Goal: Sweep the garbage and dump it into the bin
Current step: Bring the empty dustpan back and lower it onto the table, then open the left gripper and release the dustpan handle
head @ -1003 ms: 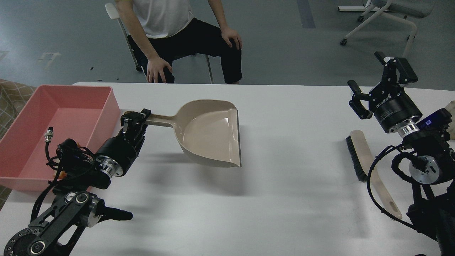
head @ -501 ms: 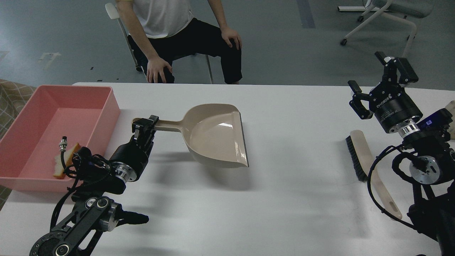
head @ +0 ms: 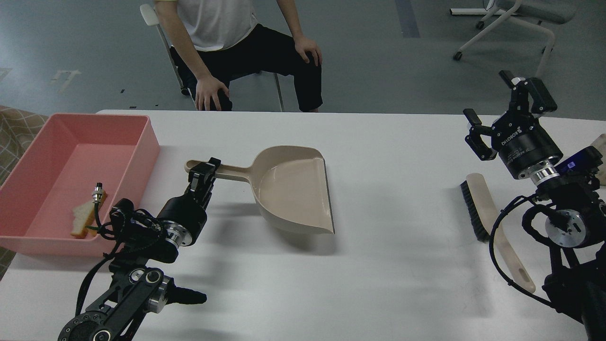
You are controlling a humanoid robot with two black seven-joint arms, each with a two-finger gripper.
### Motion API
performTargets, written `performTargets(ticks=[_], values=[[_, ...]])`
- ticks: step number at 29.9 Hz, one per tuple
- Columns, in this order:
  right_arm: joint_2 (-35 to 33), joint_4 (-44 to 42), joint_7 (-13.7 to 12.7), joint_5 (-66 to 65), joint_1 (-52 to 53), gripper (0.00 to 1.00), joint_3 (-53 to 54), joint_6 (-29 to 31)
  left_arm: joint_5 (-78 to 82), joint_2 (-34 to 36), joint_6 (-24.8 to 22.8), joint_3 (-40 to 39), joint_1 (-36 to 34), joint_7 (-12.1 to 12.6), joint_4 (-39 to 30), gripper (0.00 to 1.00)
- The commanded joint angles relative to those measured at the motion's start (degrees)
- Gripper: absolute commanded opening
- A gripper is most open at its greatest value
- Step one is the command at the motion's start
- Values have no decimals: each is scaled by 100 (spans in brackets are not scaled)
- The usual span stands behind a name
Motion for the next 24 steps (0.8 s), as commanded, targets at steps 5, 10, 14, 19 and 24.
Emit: performTargets(ticks=[5, 10, 14, 19, 24], values=[[7, 45, 0, 0, -18, 100, -5, 0, 202, -229, 11, -4, 4, -17, 164, 23], [-2, 80, 0, 0, -61, 100, -5, 0, 238, -387, 11, -4, 4, -44, 287, 23], [-10, 115, 0, 0, -88, 100, 3, 0, 238, -370, 11, -13, -31, -61, 375, 25], [-10, 115, -8, 0, -114, 100, 3, 0, 229, -326, 11, -22, -57, -97, 410, 38], [16, 115, 0, 0, -114, 100, 3, 0, 211, -344, 11, -22, -57, -158, 410, 51]])
